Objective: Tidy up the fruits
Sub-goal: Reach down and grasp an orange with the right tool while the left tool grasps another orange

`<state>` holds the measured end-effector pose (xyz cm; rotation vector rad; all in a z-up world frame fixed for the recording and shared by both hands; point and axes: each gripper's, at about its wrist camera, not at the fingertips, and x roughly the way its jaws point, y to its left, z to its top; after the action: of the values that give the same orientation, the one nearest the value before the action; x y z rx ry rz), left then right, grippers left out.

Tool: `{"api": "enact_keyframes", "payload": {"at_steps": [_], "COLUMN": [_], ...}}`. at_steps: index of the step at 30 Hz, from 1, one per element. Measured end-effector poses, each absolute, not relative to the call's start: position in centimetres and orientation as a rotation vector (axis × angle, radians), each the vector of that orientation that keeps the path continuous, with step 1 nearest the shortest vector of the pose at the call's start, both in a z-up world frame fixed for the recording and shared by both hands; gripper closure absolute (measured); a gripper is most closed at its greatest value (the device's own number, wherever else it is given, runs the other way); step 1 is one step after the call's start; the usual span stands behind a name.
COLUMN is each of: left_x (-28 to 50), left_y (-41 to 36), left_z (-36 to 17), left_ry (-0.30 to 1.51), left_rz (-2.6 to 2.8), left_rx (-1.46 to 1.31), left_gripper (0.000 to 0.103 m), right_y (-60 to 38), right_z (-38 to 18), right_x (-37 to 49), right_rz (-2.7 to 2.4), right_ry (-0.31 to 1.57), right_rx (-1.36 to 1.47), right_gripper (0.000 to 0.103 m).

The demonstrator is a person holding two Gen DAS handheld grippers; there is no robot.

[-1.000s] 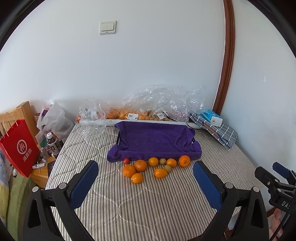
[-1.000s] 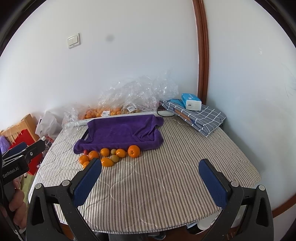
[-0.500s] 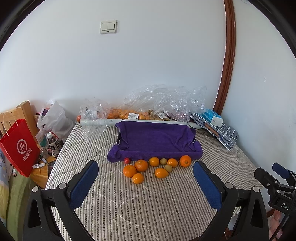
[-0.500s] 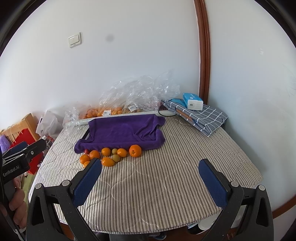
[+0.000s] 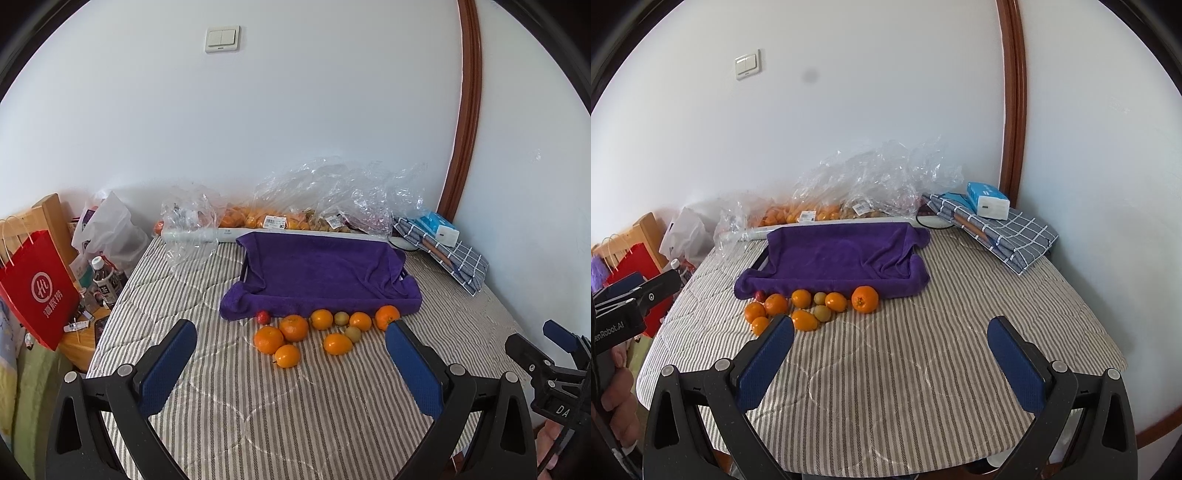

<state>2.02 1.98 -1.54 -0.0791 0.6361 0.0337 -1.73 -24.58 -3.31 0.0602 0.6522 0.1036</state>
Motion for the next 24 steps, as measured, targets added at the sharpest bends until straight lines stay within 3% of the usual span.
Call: {"api": "enact_keyframes", "payload": {"at_steps": [13, 19, 24], "left_x": [6.8, 8.4, 9.5], "left_y": [6.6, 8.7, 10.3], "left_z": [-8.7, -11.2, -12.7], "left_ry": [0.735, 0.775, 0.816], "left_rz": [0.123, 0.142, 0.136], "left_rx": [-0.112, -0.122, -0.140], "left_gripper": [0.005, 0.005, 0.014], "right_y": [-23.3, -23.1, -22.1], "right_z": [-10.0, -12.0, -13.8], "right_x": [4.4, 7.8, 10.0], "right_rz": [0.124, 0.133, 0.154], "right_ry": [0.737, 0.761, 0.786], "right_rx": [0.096, 0.131, 0.077], "right_gripper": [0.002, 0.014, 0.024]}}
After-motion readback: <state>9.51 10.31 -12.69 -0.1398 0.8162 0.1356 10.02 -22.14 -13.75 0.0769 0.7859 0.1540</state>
